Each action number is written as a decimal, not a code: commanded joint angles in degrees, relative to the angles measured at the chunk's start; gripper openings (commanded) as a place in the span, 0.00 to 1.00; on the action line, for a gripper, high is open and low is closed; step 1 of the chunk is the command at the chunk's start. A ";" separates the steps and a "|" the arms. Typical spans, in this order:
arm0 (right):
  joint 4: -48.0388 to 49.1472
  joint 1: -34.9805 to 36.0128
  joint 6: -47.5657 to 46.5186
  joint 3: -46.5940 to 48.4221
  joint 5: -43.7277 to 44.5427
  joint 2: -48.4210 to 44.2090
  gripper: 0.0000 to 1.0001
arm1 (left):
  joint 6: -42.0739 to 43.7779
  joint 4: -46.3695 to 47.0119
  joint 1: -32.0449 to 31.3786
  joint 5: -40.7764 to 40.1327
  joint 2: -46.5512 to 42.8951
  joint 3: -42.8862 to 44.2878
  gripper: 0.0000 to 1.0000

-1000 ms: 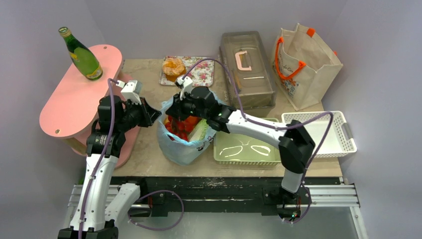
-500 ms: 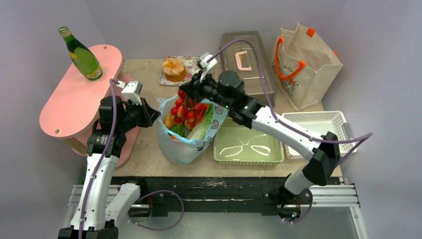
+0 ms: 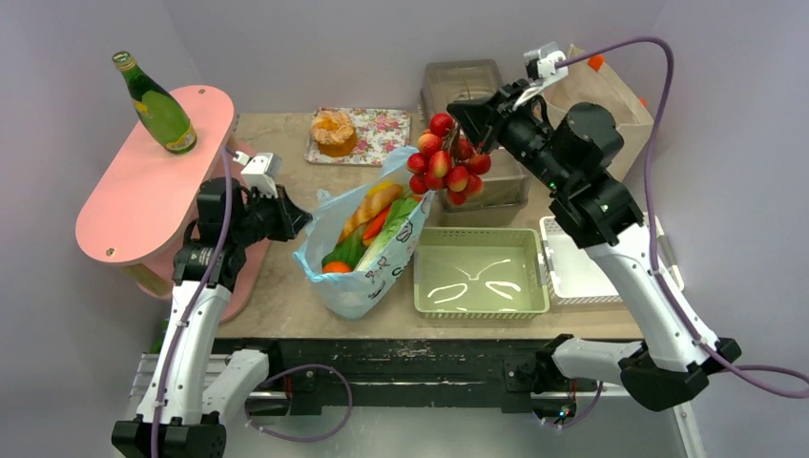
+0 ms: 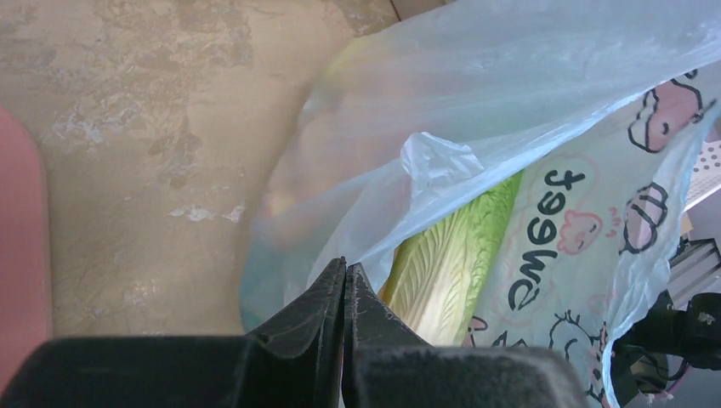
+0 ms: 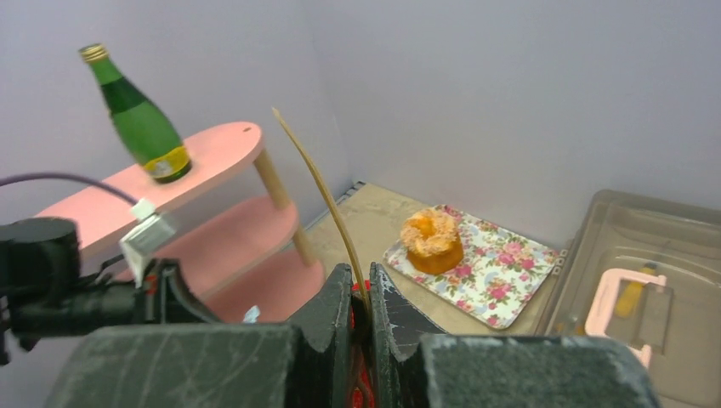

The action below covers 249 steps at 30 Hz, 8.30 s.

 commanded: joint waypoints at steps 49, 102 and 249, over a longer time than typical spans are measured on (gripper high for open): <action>-38.49 -46.46 -42.83 -10.64 -7.44 1.28 0.77 | 12.87 1.69 10.39 18.62 -4.67 2.47 0.00; -3.58 16.10 -42.42 -19.63 -17.33 15.47 0.92 | 61.23 -16.63 6.39 23.99 -17.06 -3.85 0.00; -10.84 14.28 -51.93 -14.66 -19.10 9.81 0.64 | 46.98 -27.83 -26.75 12.73 -5.70 13.67 0.80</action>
